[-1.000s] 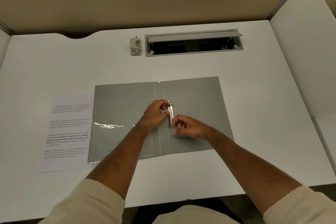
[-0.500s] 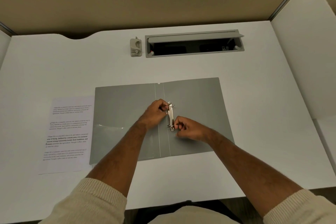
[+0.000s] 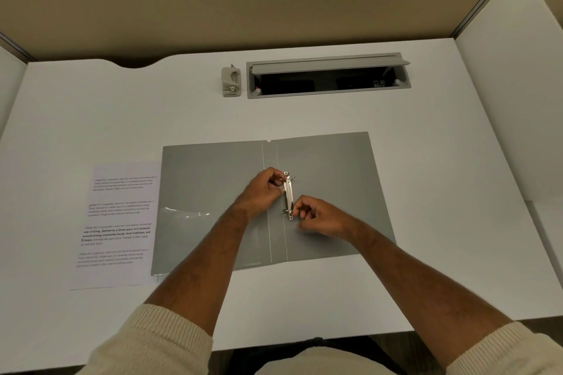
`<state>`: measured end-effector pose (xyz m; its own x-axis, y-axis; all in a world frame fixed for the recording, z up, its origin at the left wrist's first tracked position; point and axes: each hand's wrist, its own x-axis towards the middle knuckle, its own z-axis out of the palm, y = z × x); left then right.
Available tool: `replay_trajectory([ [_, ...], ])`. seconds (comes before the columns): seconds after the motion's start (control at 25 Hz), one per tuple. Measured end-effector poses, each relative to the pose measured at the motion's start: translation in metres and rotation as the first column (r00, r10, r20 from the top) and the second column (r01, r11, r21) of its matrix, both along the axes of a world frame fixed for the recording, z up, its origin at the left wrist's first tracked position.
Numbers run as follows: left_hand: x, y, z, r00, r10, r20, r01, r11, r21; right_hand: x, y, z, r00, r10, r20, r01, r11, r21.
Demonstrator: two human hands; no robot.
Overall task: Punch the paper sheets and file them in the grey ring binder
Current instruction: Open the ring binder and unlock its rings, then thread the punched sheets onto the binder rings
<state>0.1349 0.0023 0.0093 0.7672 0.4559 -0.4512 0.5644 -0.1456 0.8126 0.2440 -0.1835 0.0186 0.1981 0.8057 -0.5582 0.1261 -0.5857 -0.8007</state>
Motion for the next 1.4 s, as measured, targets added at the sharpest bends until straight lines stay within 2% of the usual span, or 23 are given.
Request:
replay_trajectory([
  [0.52, -0.058, -0.024, 0.03, 0.99, 0.12, 0.075, -0.128, 0.986, 0.104, -0.022, -0.007, 0.011, 0.976, -0.056, 0.211, 0.05, 0.998, 0.032],
  [0.6, -0.073, -0.023, 0.031, 0.988, 0.133, 0.077, -0.142, 0.983, 0.12, -0.028, -0.001, 0.011, 0.944, -0.104, 0.312, 0.081, 0.993, 0.088],
  [0.64, -0.08, -0.021, 0.033, 0.987, 0.142, 0.082, -0.152, 0.98, 0.13, -0.031, 0.003, 0.01, 0.904, -0.122, 0.409, 0.081, 0.99, 0.117],
  [0.76, -0.102, -0.013, 0.037, 0.981, 0.176, 0.08, -0.187, 0.97, 0.154, -0.043, 0.016, 0.014, 0.739, -0.086, 0.668, 0.009, 0.993, 0.119],
  [0.92, -0.135, 0.003, 0.039, 0.964, 0.246, 0.098, -0.262, 0.941, 0.212, -0.073, 0.033, 0.024, 0.633, 0.021, 0.774, -0.147, 0.985, 0.093],
  [1.08, -0.169, 0.023, 0.043, 0.91, 0.408, 0.077, -0.414, 0.877, 0.243, -0.103, 0.057, 0.024, 0.611, 0.1, 0.785, -0.255, 0.964, 0.075],
  [1.24, -0.211, 0.053, 0.04, 0.806, 0.585, 0.09, -0.585, 0.764, 0.272, -0.136, 0.083, 0.022, 0.587, 0.198, 0.785, -0.374, 0.926, 0.046],
  [1.4, -0.26, 0.085, 0.03, 0.728, 0.684, 0.056, -0.657, 0.671, 0.342, -0.168, 0.105, 0.021, 0.559, 0.29, 0.777, -0.487, 0.873, 0.025],
])
